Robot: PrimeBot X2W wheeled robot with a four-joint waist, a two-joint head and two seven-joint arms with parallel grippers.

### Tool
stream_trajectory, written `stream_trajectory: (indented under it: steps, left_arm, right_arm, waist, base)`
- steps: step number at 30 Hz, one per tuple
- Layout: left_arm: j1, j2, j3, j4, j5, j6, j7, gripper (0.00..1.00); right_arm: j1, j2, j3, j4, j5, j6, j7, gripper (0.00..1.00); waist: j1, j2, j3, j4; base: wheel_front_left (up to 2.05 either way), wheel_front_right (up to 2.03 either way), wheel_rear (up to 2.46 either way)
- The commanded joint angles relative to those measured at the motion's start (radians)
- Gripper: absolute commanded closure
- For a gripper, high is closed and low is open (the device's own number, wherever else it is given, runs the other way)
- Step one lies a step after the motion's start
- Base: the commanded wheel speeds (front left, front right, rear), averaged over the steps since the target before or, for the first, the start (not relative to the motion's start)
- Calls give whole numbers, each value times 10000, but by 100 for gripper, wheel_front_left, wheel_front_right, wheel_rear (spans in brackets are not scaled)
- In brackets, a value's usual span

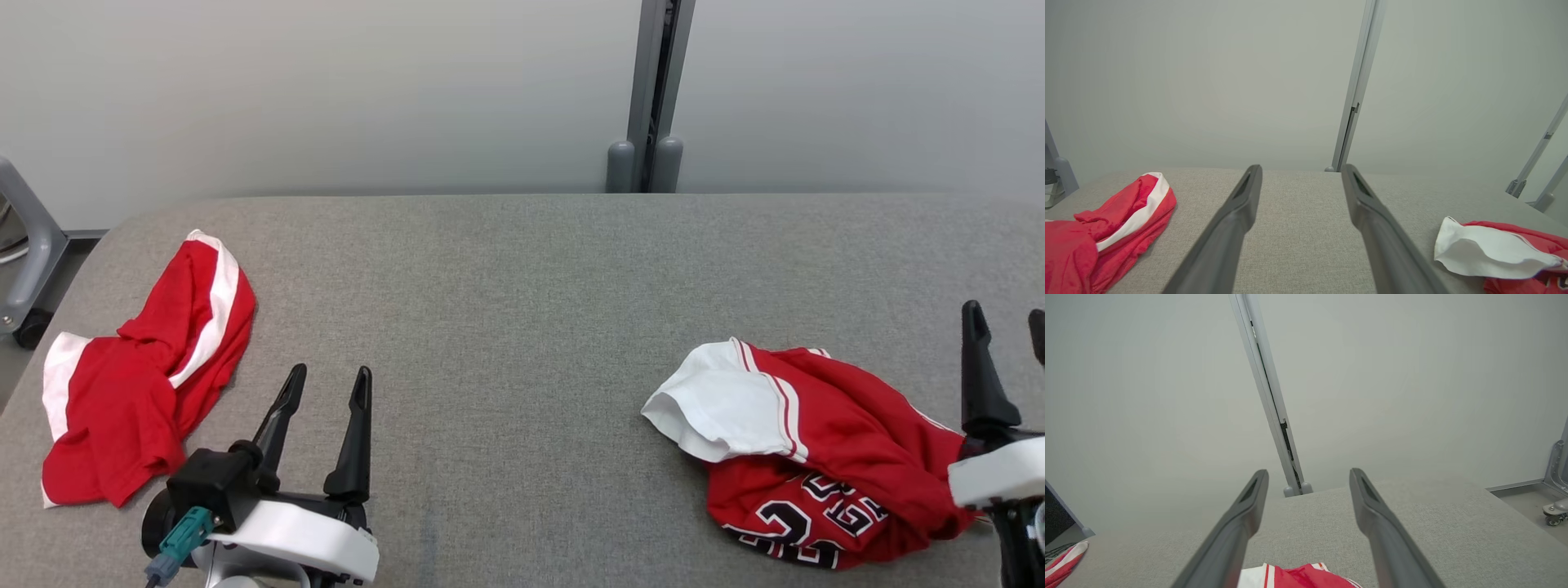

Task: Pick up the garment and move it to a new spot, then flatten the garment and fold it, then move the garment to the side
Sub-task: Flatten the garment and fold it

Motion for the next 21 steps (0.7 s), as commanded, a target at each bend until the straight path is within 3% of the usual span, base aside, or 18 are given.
stream_trajectory:
  steps: [1,8,13,21]
  left_arm:
    - [30,69,22,-6,-30,34,-6,0]
    - [192,94,72,-82,-97,64,-33,0]
    - [454,28,159,-141,-174,146,-78,0]
    - [634,-87,201,-115,-142,132,-108,0]
  right_arm:
    - [290,156,66,-257,-167,21,-253,0]
    - [1735,802,240,-1339,-691,21,-1365,0]
    - [2391,1017,242,-1291,-1352,21,-2118,0]
    - [2378,1112,258,-1054,-1677,21,-2391,0]
  waist:
    - [0,0,-114,-21]
    - [0,0,-338,-1]
    - [0,0,-404,8]
    - [0,0,-342,-18]
  base:
    - [0,0,0]
    - [0,0,0]
    - [0,0,0]
    - [0,0,0]
